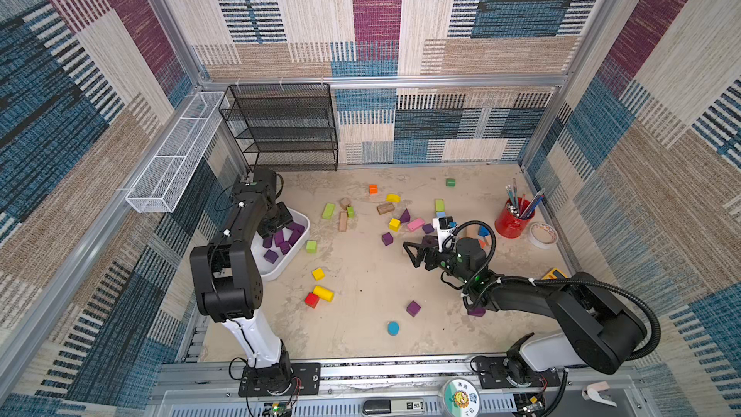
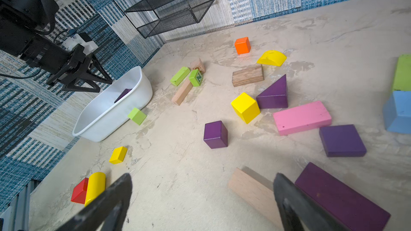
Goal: Pick purple bricks into the storage bin
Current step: Place the building block in the storage box.
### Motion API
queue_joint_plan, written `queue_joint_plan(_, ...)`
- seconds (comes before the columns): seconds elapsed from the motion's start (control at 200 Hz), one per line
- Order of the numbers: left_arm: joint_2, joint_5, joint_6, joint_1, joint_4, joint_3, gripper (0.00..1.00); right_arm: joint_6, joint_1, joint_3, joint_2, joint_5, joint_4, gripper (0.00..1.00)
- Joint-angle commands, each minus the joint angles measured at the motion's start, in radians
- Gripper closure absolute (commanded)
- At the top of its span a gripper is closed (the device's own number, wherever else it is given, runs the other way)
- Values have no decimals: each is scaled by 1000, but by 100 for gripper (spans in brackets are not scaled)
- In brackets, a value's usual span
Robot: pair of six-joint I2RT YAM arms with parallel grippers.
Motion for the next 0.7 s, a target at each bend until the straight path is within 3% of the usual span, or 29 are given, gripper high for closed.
queue_joint_plan(0.0,-37,-6,20,-16,27,-22,43,-8,2,1,-9,26,10,1)
queue_joint_plan(0.411,-178,-3,34,-135,74,-109,44,-8,4,2,-14,52,-2,0)
queue_joint_plan(0.696,-204,-38,133,-301,121,-108,41,-8,4,-7,-25,79,-3,1)
